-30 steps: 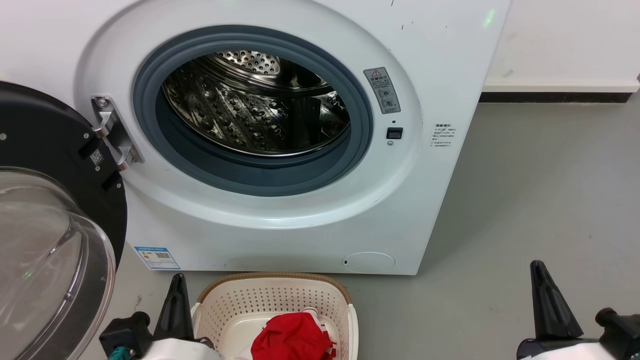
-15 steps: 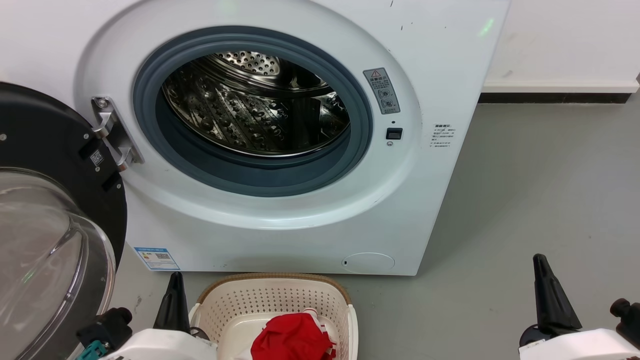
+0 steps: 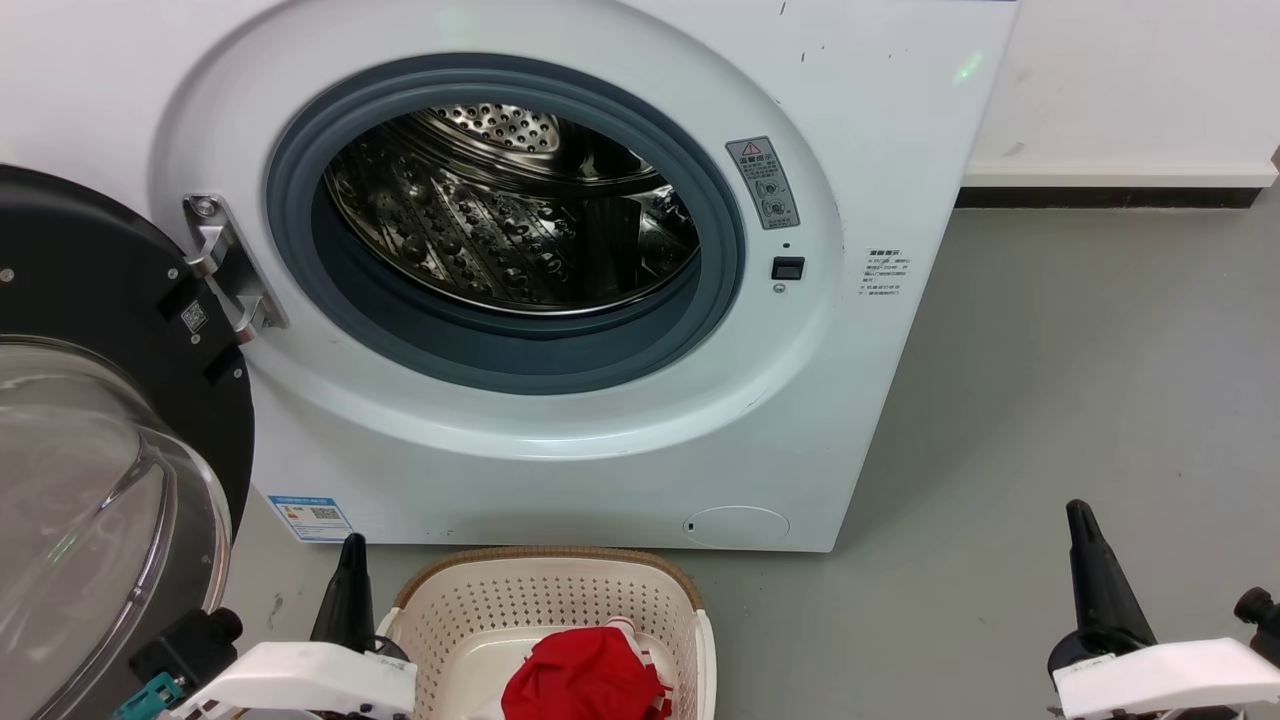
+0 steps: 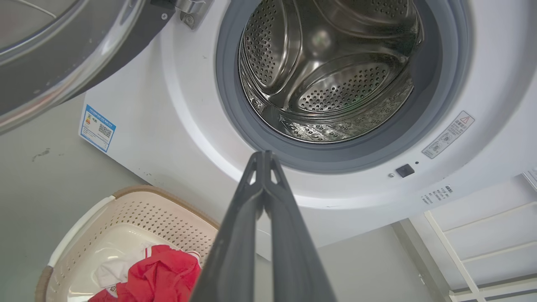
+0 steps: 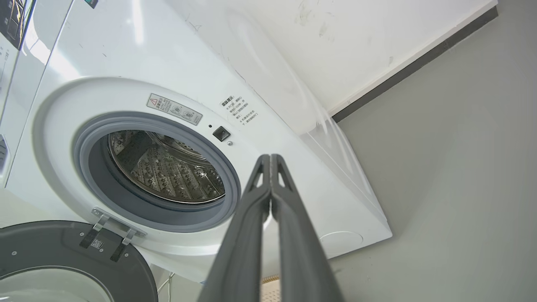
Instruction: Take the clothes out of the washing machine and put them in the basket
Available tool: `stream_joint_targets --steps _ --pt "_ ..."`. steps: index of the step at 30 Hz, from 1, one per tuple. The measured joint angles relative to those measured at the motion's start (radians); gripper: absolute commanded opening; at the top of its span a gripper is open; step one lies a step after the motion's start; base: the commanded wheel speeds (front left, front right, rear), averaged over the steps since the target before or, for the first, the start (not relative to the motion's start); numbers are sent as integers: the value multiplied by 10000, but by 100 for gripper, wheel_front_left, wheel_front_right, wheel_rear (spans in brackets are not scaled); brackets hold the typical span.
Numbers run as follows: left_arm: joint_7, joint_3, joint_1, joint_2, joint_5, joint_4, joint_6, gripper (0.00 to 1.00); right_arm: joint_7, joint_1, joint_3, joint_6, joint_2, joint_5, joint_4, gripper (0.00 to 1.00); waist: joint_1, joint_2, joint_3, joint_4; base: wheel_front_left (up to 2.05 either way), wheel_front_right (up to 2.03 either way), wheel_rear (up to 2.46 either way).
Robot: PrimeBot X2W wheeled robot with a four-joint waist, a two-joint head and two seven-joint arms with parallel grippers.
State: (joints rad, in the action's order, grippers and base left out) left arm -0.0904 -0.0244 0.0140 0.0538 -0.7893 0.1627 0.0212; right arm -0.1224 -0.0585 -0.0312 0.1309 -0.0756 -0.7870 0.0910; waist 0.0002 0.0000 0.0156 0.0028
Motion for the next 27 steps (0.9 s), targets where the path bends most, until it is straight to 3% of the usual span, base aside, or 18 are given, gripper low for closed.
stream_joint_targets --steps 27 --pt "761 -303 -423 10 -3208 328 410 0 721 598 -90 -2 -48 -3381 568 0 -1 0 -38 -9 0 0 0"
